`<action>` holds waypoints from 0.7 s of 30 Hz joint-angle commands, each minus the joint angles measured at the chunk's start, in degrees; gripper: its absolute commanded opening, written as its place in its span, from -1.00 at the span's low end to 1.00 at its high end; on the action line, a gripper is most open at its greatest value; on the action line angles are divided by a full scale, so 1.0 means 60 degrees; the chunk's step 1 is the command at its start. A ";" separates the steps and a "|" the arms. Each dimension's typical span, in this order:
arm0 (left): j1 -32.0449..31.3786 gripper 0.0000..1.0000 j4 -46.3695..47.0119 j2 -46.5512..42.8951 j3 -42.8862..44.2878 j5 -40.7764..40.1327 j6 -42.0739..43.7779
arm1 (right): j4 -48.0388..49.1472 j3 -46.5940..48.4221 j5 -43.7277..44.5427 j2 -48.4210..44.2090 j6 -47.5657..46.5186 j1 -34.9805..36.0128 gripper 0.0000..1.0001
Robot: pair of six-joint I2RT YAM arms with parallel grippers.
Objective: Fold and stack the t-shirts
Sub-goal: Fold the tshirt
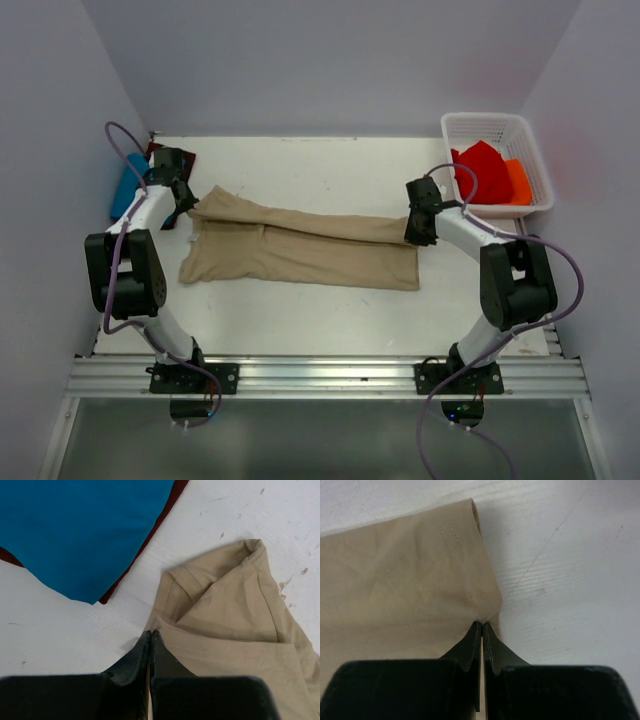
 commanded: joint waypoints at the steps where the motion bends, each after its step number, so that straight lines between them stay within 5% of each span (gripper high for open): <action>1: 0.0139 -1.00 -0.0123 0.0082 0.0007 -0.0403 0.0039 | 0.0199 -0.0183 0.0033 -0.0579 0.0088 0.0080 -1.00; 6: 0.0140 -1.00 -0.0182 -0.0225 -0.0110 -0.0417 -0.0079 | 0.0126 -0.0388 -0.0200 -0.0887 0.0146 0.0168 -1.00; 8: 0.0139 -1.00 -0.0254 -0.0487 -0.0198 -0.0359 -0.0166 | 0.0023 -0.0403 -0.0274 -0.1018 0.0205 0.0197 -0.63; 9: 0.0125 -0.87 -0.0400 -0.0619 -0.0271 -0.0286 -0.0239 | -0.0050 -0.0403 -0.0361 -0.1222 0.0205 0.0197 -0.13; 10: 0.0139 -0.39 -0.0416 -0.0969 -0.0330 -0.0082 -0.0269 | -0.0108 -0.0388 -0.0391 -0.1355 0.0205 0.0212 0.08; 13: 0.0139 0.58 -0.0111 -0.1892 -0.1002 0.0226 -0.0620 | -0.0387 -0.0271 -0.0479 -0.2011 0.0176 0.0241 0.66; 14: 0.0125 0.73 0.0167 -0.2635 -0.1236 0.0720 -0.0635 | -0.0387 -0.0227 -0.0508 -0.2160 0.0176 0.0227 0.79; 16: 0.0140 0.91 0.0959 -0.3269 -0.1808 0.1163 -0.0723 | -0.0183 -0.0067 -0.0567 -0.2337 0.0132 0.0241 0.81; 19: 0.0139 0.93 0.1488 -0.3741 -0.1913 0.1881 -0.0840 | -0.0255 0.0589 -0.0625 -0.1566 0.0117 0.0212 0.71; 21: 0.0125 0.86 0.1474 -0.3391 -0.1636 0.2160 -0.0855 | -0.0314 0.1001 -0.0728 -0.0992 0.0161 0.0227 0.20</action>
